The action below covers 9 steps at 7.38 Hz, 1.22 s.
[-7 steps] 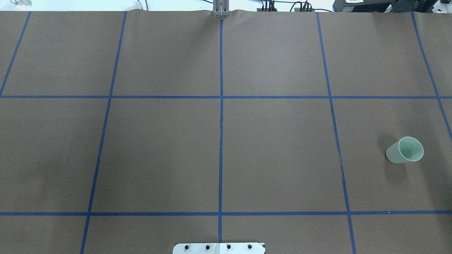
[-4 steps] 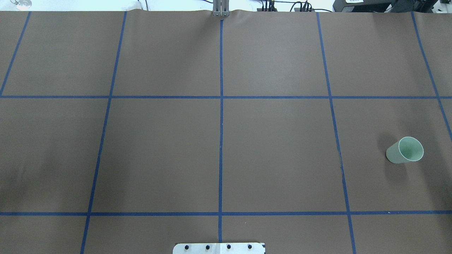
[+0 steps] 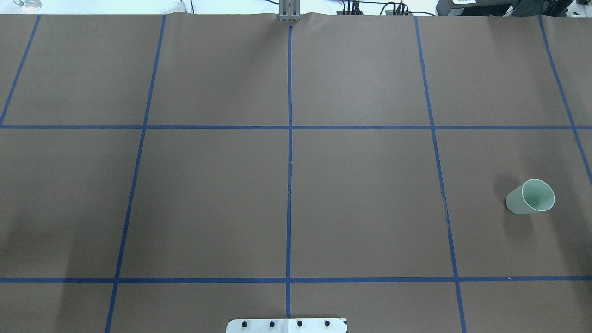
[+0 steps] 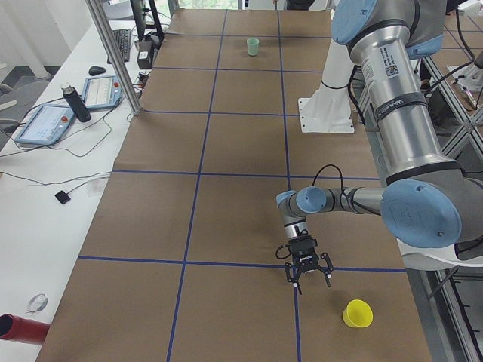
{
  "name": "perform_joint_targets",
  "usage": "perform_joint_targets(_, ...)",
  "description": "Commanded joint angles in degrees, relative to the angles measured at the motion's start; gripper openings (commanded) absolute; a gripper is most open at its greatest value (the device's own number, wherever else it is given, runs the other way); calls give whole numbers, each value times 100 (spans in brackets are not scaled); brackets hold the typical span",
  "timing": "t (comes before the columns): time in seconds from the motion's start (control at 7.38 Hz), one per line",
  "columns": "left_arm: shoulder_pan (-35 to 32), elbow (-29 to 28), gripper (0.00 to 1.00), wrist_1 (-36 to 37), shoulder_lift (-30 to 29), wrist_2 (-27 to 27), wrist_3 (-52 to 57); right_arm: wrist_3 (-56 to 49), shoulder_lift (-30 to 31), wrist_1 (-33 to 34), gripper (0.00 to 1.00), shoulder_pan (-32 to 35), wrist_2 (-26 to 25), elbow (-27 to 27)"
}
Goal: Transfer and stack yellow cup on green cup
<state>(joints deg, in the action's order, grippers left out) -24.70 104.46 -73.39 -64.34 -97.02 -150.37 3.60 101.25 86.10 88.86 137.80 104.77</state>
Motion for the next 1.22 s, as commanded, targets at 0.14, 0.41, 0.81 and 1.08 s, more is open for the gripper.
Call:
perform_joint_targets(0.14,18,-119,99,-61,0,-361,-230,-9,-9,-6,99,0,1,9)
perform_joint_targets(0.41,62,-522,99,-158,-227,-379,-317,-35,-69,12,99,-148,-156,9)
perform_joint_targets(0.81,53,-628,99,-132,-176,-667,-335,-53,-79,73,99,-140,18,132)
perform_joint_targets(1.08,53,-953,99,-132,-167,-958,-423,-18,44,82,99,-140,19,149)
